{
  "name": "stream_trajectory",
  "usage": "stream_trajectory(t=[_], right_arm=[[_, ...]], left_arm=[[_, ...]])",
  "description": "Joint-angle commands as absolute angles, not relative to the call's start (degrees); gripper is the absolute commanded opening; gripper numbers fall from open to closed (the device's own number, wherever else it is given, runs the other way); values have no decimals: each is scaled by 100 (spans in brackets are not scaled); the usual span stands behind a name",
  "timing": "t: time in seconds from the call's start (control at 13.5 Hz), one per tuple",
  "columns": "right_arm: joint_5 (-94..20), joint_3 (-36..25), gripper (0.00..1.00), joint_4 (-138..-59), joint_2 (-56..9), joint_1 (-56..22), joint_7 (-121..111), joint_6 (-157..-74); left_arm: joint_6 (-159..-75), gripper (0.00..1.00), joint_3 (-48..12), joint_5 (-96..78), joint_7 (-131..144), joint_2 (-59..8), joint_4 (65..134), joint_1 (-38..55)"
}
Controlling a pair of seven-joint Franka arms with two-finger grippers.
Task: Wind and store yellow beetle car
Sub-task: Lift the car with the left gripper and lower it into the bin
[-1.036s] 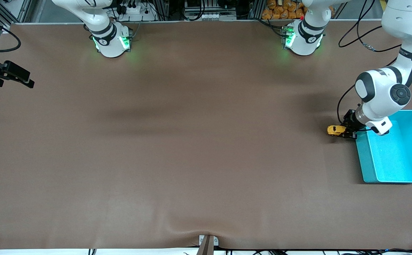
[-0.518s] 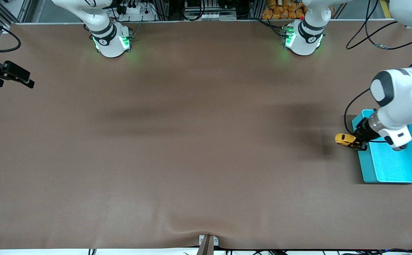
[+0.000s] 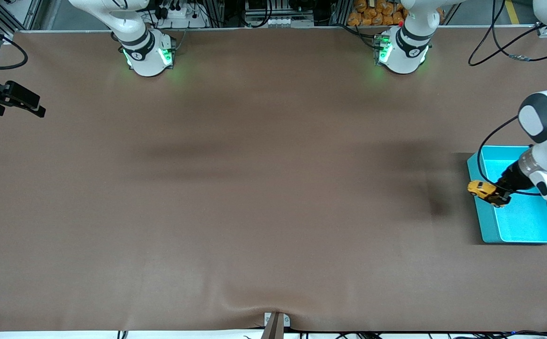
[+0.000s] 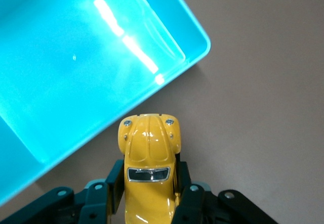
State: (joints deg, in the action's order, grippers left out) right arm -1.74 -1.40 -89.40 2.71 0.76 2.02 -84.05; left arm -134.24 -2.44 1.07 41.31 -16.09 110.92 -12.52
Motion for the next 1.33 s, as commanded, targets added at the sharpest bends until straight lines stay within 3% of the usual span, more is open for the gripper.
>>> stream_trajectory(t=[0.0,1.26], right_arm=[[-176,-70,100,-8815,220,149,246,-8350],[-176,-79,100,-8807,220,123,246,-8323]], left_arm=[[-13289,0,-264,229,3308,-1828,10793,-1414],[-13280,0,-264,695,-1387,-3154,9765,-2504]])
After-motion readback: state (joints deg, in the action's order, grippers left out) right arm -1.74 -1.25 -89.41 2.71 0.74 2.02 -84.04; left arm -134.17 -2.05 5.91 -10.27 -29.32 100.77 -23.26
